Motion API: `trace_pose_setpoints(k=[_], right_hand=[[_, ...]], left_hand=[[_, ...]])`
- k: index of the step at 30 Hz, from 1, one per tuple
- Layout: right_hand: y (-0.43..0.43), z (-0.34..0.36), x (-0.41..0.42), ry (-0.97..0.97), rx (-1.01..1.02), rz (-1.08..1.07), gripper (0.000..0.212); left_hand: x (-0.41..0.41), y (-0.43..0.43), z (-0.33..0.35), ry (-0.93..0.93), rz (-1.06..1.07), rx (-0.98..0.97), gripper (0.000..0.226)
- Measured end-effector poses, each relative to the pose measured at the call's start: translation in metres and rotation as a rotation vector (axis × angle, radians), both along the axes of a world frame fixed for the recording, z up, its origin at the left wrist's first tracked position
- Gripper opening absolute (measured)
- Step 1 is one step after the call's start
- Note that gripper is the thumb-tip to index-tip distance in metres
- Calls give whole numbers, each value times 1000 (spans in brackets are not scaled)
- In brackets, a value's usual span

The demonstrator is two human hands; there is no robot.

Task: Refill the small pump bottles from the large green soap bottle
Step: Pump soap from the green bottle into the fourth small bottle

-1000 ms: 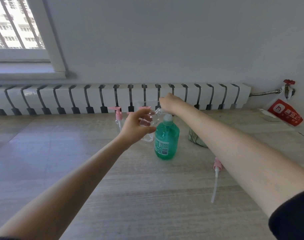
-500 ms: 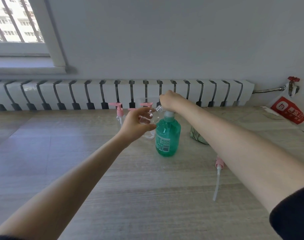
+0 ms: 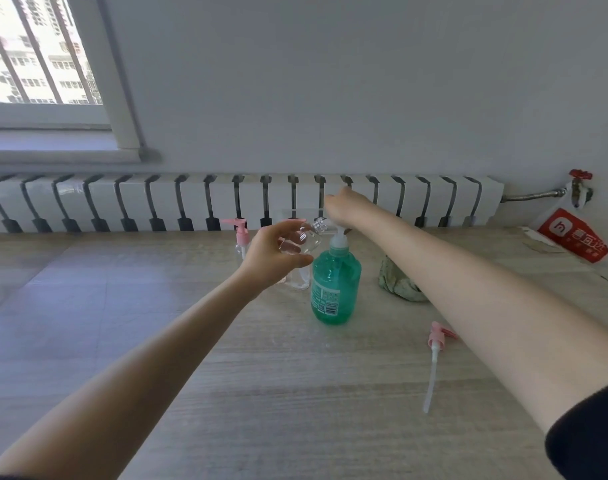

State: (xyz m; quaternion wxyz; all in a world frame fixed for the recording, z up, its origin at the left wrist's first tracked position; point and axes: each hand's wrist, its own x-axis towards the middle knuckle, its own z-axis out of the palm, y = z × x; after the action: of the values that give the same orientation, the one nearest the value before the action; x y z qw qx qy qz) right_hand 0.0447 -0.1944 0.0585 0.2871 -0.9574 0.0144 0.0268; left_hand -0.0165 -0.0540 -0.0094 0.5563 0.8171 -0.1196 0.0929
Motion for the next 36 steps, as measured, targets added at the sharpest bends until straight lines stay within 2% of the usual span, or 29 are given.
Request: trace_pose_setpoints(k=[4,6,8,13,28,36], right_hand=[[4,-3,2,-1,-67,6,29],[3,-4,2,-6,-65,3,34],[3,-7,4,0,-57,-5,31],[2,-16,6,-22,3,-4,52],[1,-24,7,-43,7,46,45],[0,-13,-2,-6,79,-16,48]], left_hand=[[0,-1,1,3,8,23,54],[1,-1,1,1,13,32,54],[1,-1,0,-1,14,38,55],[0,-1,-4,-3,10,44,57],[1,-1,-11,12,9,27,55],[0,-1,-9,16,4,15,51]])
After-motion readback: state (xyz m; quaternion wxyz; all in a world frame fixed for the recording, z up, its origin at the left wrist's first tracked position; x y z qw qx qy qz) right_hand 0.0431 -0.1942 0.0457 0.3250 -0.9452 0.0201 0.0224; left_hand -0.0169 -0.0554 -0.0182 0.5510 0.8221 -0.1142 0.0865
